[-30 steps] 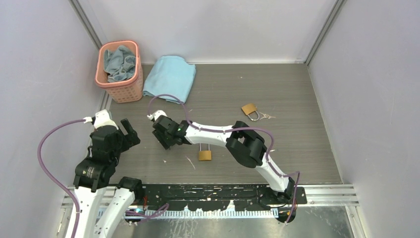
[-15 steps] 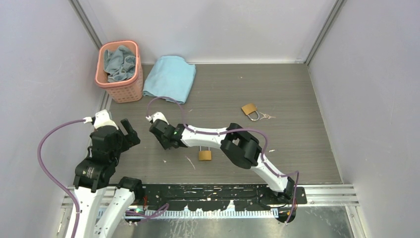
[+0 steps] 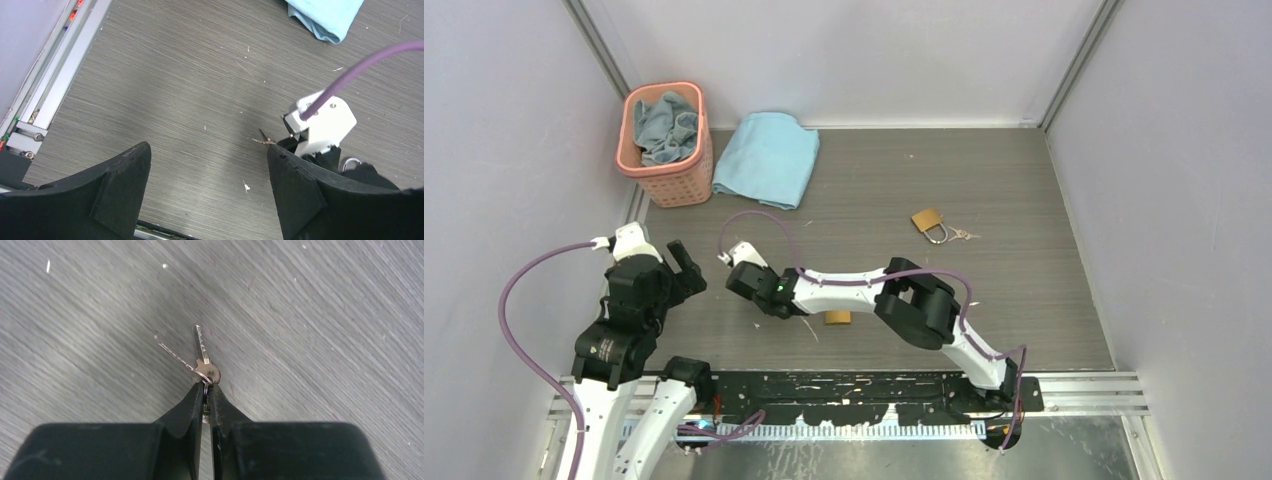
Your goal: Unlock with the key
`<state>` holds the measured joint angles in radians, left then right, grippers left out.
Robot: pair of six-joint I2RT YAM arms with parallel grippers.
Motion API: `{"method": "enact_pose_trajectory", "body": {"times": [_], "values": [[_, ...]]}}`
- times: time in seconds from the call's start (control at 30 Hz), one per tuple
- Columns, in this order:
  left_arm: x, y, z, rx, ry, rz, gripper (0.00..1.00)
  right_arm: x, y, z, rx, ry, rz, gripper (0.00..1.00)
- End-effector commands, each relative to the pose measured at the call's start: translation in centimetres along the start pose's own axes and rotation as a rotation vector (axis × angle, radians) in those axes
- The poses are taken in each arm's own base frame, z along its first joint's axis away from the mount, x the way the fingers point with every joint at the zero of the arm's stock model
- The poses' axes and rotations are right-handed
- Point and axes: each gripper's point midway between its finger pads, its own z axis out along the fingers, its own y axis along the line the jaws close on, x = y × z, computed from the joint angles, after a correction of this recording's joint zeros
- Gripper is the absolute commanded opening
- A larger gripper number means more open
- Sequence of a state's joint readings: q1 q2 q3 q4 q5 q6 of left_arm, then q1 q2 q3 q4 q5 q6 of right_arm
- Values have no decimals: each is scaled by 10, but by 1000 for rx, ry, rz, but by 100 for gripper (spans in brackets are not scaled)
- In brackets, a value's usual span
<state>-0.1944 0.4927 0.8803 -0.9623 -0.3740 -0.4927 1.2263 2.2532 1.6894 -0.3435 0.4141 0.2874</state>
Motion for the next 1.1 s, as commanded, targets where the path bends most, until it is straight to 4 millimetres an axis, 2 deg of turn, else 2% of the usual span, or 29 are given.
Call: {"method": "enact_pose_trajectory", "body": {"times": [0.0,0.27,0.53,0.7,0.9,1.07], "values": [[-5,-3,0,15,-18,-5,86,32,-17,-20,41,74,-29,13],[-3,-6,3,21,-3,5,86,72,-34,-51,45,113,-26,11],[-2,-8,4,26,8,13,85,99,-37,-84,39,124,-25,11],[-1,-10,5,32,15,16,85,99,-37,-92,38,111,-10,14],[0,-11,6,38,22,20,85,86,-34,-93,32,82,-5,29],[0,-12,6,44,20,20,85,75,-32,-97,22,59,3,37]]}}
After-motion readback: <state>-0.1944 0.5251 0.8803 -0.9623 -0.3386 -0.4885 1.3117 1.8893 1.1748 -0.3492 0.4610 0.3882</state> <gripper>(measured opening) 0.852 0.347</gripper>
